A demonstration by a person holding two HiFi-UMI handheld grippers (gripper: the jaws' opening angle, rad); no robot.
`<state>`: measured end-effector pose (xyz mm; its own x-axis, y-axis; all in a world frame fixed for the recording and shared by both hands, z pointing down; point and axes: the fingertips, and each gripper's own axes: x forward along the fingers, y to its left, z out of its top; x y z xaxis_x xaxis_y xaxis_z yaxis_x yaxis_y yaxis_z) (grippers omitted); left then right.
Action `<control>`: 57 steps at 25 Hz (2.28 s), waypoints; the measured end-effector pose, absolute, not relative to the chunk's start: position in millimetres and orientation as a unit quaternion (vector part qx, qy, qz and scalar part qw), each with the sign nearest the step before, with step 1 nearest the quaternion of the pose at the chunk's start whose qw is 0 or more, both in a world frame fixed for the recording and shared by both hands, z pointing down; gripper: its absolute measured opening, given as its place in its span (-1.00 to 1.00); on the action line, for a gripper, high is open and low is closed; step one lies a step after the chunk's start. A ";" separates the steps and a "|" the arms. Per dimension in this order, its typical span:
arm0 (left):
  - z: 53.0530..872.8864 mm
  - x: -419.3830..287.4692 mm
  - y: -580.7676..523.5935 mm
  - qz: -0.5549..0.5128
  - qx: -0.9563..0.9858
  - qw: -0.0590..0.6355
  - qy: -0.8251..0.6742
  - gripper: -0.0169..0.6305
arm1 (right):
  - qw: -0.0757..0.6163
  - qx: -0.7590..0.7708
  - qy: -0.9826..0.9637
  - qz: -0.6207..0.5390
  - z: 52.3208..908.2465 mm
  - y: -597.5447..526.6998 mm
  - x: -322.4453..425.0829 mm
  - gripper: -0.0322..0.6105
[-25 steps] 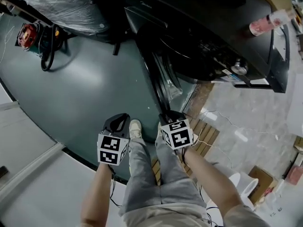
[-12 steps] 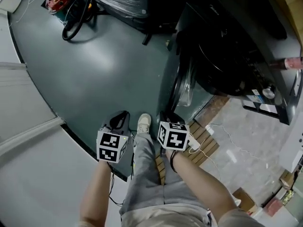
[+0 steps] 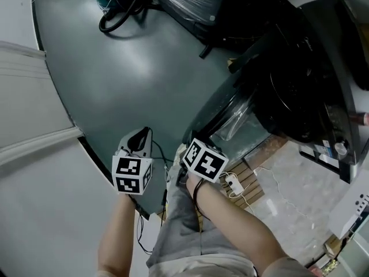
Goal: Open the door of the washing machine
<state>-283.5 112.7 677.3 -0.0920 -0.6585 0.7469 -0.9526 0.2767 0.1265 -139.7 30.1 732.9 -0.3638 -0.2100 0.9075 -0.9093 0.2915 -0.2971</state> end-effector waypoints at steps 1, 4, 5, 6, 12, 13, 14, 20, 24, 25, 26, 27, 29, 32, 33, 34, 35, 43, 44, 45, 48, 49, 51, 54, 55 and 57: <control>675.2 -292.7 113.4 0.198 0.561 0.362 -0.717 -0.85 | 0.394 0.404 -0.698 0.442 732.9 30.4 -150.3 -0.46; 671.2 -320.2 114.1 0.182 0.551 0.358 -0.731 -0.85 | 0.384 0.409 -0.695 0.449 732.4 30.0 -182.9 -0.47; 671.1 -328.8 114.0 0.179 0.548 0.357 -0.735 -0.85 | 0.381 0.409 -0.694 0.453 732.6 29.3 -192.9 -0.46; 671.3 -337.3 113.9 0.177 0.545 0.356 -0.739 -0.85 | 0.378 0.407 -0.693 0.459 733.1 28.1 -202.7 -0.46; 675.4 -384.9 110.1 0.169 0.524 0.351 -0.758 -0.85 | 0.365 0.402 -0.684 0.487 737.7 18.6 -255.6 -0.46; 675.3 -392.3 108.3 0.167 0.523 0.349 -0.760 -0.85 | 0.363 0.402 -0.685 0.487 738.1 16.8 -264.4 -0.46; 674.5 -399.7 106.5 0.163 0.521 0.347 -0.762 -0.85 | 0.361 0.401 -0.688 0.485 738.3 15.0 -273.6 -0.46; 670.0 -430.4 98.5 0.139 0.512 0.347 -0.774 -0.85 | 0.346 0.386 -0.717 0.467 741.3 2.2 -324.4 -0.46; 671.7 -443.8 94.2 0.134 0.514 0.346 -0.773 -0.85 | 0.331 0.389 -0.709 0.487 742.9 -10.9 -353.1 -0.47; 672.7 -446.6 92.8 0.135 0.514 0.346 -0.773 -0.85 | 0.327 0.389 -0.707 0.491 743.3 -14.6 -359.6 -0.47; 673.7 -448.9 91.5 0.135 0.515 0.345 -0.773 -0.85 | 0.324 0.389 -0.707 0.494 743.7 -18.1 -365.4 -0.47; 674.5 -450.9 90.3 0.135 0.515 0.344 -0.773 -0.85 | 0.321 0.389 -0.707 0.495 744.1 -21.1 -370.5 -0.47; 675.6 -455.9 88.1 0.131 0.514 0.344 -0.775 -0.85 | 0.315 0.391 -0.712 0.492 744.8 -25.7 -379.2 -0.47; 675.5 -466.6 83.2 0.124 0.512 0.341 -0.779 -0.85 | 0.309 0.389 -0.723 0.481 745.3 -30.8 -389.4 -0.47; 675.3 -470.1 81.3 0.122 0.511 0.340 -0.780 -0.85 | 0.308 0.387 -0.726 0.477 745.4 -32.1 -391.7 -0.47; 675.2 -473.2 79.7 0.121 0.510 0.339 -0.781 -0.85 | 0.307 0.386 -0.729 0.475 745.4 -33.2 -393.5 -0.48; 675.2 -476.0 78.4 0.119 0.509 0.338 -0.783 -0.85 | 0.306 0.385 -0.730 0.474 745.4 -34.1 -394.9 -0.48; 673.6 -479.7 79.1 0.111 0.502 0.344 -0.786 -0.85 | 0.326 0.359 -0.737 0.471 746.4 -31.2 -399.7 -0.49; 672.9 -478.3 79.1 0.111 0.502 0.345 -0.785 -0.85 | 0.330 0.351 -0.740 0.470 745.9 -30.3 -399.8 -0.48; 671.8 -477.1 78.4 0.111 0.503 0.346 -0.784 -0.85 | 0.332 0.343 -0.743 0.470 744.8 -30.0 -400.1 -0.48; 666.2 -469.7 73.9 0.113 0.505 0.348 -0.782 -0.85 | 0.325 0.326 -0.751 0.474 737.7 -31.8 -395.8 -0.46; 663.7 -465.9 71.8 0.113 0.505 0.349 -0.781 -0.85 | 0.324 0.322 -0.751 0.477 734.7 -32.5 -391.7 -0.46; 656.9 -460.0 67.6 0.114 0.507 0.347 -0.780 -0.85 | 0.326 0.315 -0.753 0.477 727.4 -33.0 -383.6 -0.46; 641.8 -453.9 61.9 0.115 0.511 0.341 -0.781 -0.85 | 0.325 0.307 -0.762 0.468 710.2 -34.6 -372.9 -0.46; 635.5 -451.5 59.8 0.115 0.512 0.338 -0.781 -0.85 | 0.324 0.304 -0.767 0.463 702.6 -35.8 -369.3 -0.46; 622.3 -445.2 56.5 0.115 0.515 0.334 -0.781 -0.85 | 0.321 0.294 -0.779 0.451 686.3 -37.7 -361.5 -0.47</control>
